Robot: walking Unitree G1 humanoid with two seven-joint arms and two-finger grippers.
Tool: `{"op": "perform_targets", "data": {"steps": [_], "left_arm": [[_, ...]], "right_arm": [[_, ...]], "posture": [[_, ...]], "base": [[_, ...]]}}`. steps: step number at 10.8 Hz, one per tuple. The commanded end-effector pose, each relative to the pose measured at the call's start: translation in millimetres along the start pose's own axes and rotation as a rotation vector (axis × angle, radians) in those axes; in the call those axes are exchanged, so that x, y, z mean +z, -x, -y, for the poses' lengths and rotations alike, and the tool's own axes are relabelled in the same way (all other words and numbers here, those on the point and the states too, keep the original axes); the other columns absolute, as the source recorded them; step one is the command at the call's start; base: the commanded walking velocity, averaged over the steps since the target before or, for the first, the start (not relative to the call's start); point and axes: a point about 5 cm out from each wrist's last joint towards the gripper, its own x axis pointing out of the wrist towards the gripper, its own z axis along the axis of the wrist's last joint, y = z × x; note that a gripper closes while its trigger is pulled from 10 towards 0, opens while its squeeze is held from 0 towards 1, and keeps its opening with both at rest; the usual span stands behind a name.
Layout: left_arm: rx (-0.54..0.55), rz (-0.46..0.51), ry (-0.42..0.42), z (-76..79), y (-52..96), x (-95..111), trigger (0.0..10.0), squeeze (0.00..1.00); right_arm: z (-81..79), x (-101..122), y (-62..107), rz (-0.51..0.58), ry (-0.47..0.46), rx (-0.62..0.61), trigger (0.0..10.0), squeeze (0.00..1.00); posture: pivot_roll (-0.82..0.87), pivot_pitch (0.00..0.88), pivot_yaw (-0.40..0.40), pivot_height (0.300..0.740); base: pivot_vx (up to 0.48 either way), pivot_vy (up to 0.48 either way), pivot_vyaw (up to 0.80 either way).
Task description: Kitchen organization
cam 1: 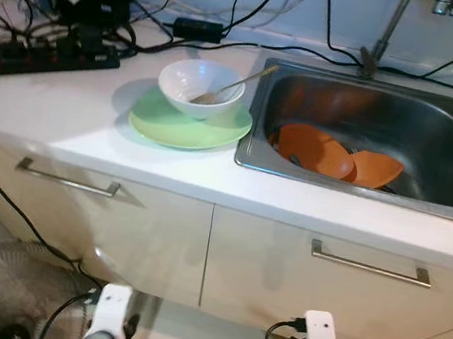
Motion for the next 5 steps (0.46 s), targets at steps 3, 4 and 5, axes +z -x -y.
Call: {"op": "perform_targets", "data": {"steps": [3, 4, 5], "left_arm": [[-0.029, -0.012, -0.023, 6.0, -2.4, 4.2, 10.0, 0.0], [-0.028, -0.009, -0.017, 6.7, -3.1, 6.5, 10.0, 0.0], [-0.029, -0.008, -0.015, 7.5, -3.7, 8.2, 10.0, 0.0]], "right_arm": [[4.6, 1.0, 0.2, 0.008, -0.034, -0.032, 10.0, 0.0], [5.2, 2.8, -0.1, 0.01, -0.033, -0.035, 10.0, 0.0], [5.7, 4.9, -0.5, 0.015, -0.021, -0.034, 10.0, 0.0]], "posture": [[0.1, 0.044, 0.01, 0.725], [0.1, 0.036, 0.008, 0.725], [0.09, 0.03, 0.004, 0.725]], "base": [[0.0, 0.0, 0.0], [0.0, 0.0, 0.0], [0.0, 0.0, 0.0]]}}
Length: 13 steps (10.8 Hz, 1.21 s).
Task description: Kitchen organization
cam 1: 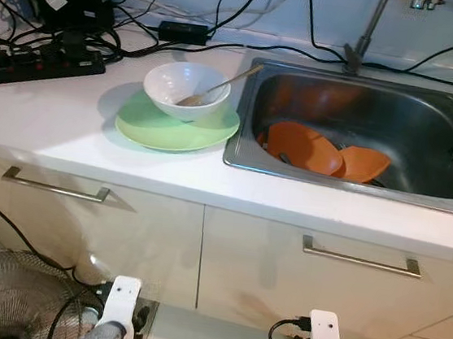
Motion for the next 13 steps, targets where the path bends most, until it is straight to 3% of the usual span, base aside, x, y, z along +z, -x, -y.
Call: {"op": "perform_targets", "data": {"steps": [1, 6, 13], "left_arm": [[-0.007, -0.017, -0.001, 0.8, 0.0, -2.1, 10.0, 0.0], [0.007, 0.001, 0.011, -0.9, -1.9, 6.2, 10.0, 0.0], [0.019, -0.015, 0.018, -3.5, 0.6, -2.7, 10.0, 0.0]], "right_arm": [[3.3, 4.2, -0.6, 0.011, 0.006, -0.01, 10.0, 0.0], [3.5, 10.0, -1.6, 0.028, 0.013, -0.004, 10.0, 0.0], [1.8, 9.0, -1.2, 0.036, 0.01, 0.014, 10.0, 0.0]], "posture": [[0.09, 0.022, 0.001, 0.725], [0.12, 0.0, -0.016, 0.725], [0.14, 0.0, -0.026, 0.725]], "base": [[0.0, 0.0, 0.0], [0.0, 0.0, 0.0], [0.0, 0.0, 0.0]]}}
